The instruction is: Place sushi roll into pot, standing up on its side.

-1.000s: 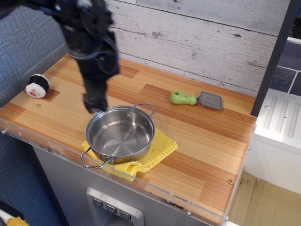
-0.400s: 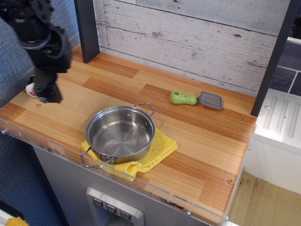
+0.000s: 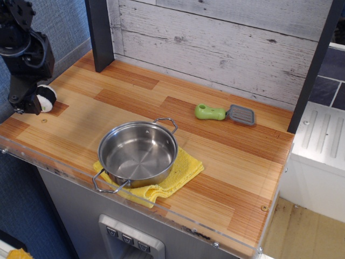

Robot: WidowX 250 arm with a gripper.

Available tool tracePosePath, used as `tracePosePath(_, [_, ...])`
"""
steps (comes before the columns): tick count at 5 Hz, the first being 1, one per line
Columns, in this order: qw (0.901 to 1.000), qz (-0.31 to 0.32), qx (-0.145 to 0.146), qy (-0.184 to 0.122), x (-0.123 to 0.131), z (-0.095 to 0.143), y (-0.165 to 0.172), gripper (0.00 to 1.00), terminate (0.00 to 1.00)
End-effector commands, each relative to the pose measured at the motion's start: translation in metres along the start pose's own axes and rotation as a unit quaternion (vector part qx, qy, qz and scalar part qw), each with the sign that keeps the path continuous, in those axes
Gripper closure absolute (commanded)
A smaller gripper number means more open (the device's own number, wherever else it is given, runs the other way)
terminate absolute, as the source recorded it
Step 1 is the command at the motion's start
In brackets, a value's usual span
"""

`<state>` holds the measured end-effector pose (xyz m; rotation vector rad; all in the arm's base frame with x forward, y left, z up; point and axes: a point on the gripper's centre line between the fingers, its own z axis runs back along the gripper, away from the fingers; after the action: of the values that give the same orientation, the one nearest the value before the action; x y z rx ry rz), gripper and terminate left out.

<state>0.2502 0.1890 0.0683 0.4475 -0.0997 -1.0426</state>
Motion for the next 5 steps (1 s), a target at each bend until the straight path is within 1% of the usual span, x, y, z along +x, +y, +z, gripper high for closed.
tracePosePath(1, [0.9966,-0.023,0.051,0.061,0.022,-0.010,0.021,0.00,0.00])
tracePosePath(2, [0.9946,-0.035,0.061,0.077,0.034,-0.019,0.026,0.00,0.00])
tracePosePath(3, [0.9932,-0.041,0.063,0.088,0.040,-0.027,0.027,0.00,0.00])
tracePosePath(5, [0.9917,-0.039,0.045,0.114,0.034,-0.048,0.028,0.00,0.00])
